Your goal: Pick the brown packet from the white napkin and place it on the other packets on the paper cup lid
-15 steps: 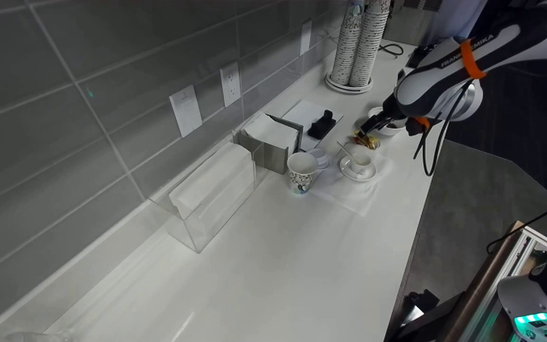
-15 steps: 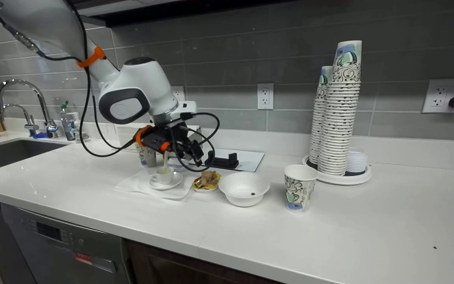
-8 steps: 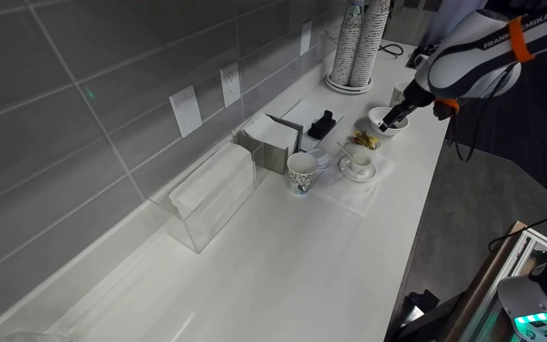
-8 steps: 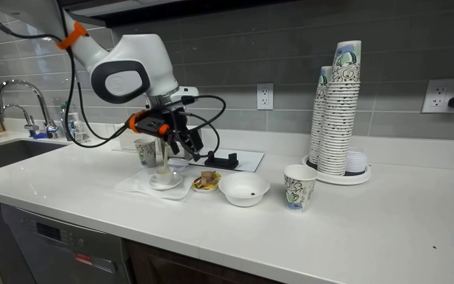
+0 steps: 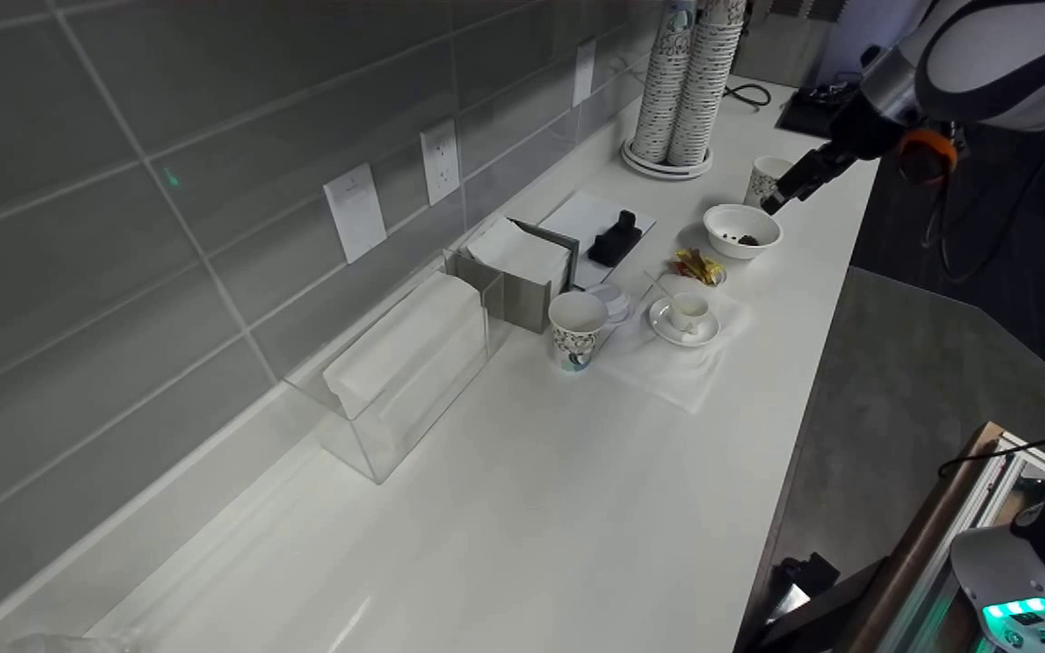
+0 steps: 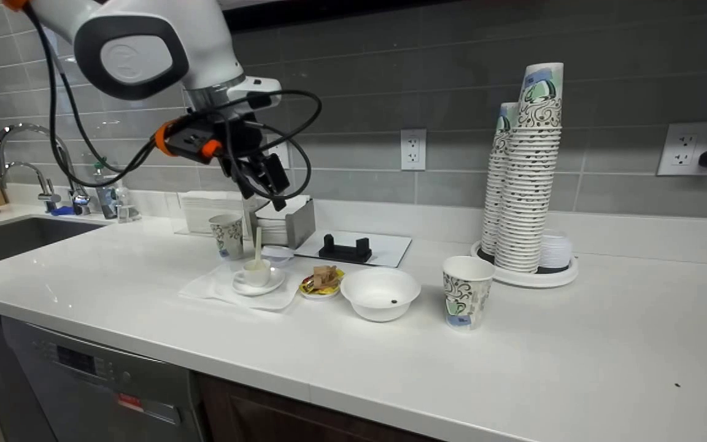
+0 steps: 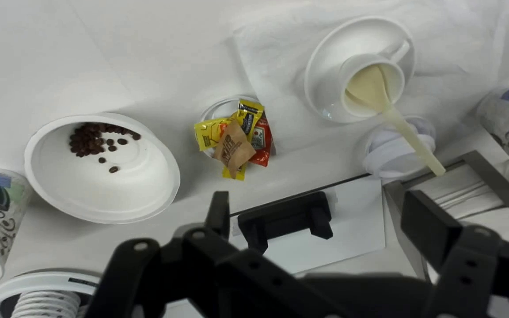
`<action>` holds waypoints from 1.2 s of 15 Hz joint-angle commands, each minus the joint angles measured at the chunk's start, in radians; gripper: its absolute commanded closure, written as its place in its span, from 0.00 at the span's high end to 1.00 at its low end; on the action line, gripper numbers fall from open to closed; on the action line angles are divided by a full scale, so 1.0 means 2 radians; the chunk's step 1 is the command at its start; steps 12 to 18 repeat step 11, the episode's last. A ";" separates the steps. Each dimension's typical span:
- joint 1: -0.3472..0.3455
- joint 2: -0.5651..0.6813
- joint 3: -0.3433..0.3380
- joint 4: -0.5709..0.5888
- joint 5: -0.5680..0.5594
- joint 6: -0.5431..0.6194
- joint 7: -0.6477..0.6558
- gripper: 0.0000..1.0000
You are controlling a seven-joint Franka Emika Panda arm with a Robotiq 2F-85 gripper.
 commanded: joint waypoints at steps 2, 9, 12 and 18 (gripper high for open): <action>-0.007 -0.074 -0.016 -0.031 -0.021 -0.002 0.008 1.00; -0.002 -0.072 -0.035 -0.023 -0.022 -0.006 0.009 1.00; -0.002 -0.072 -0.034 -0.024 -0.023 -0.006 0.009 1.00; -0.002 -0.072 -0.034 -0.024 -0.023 -0.006 0.009 1.00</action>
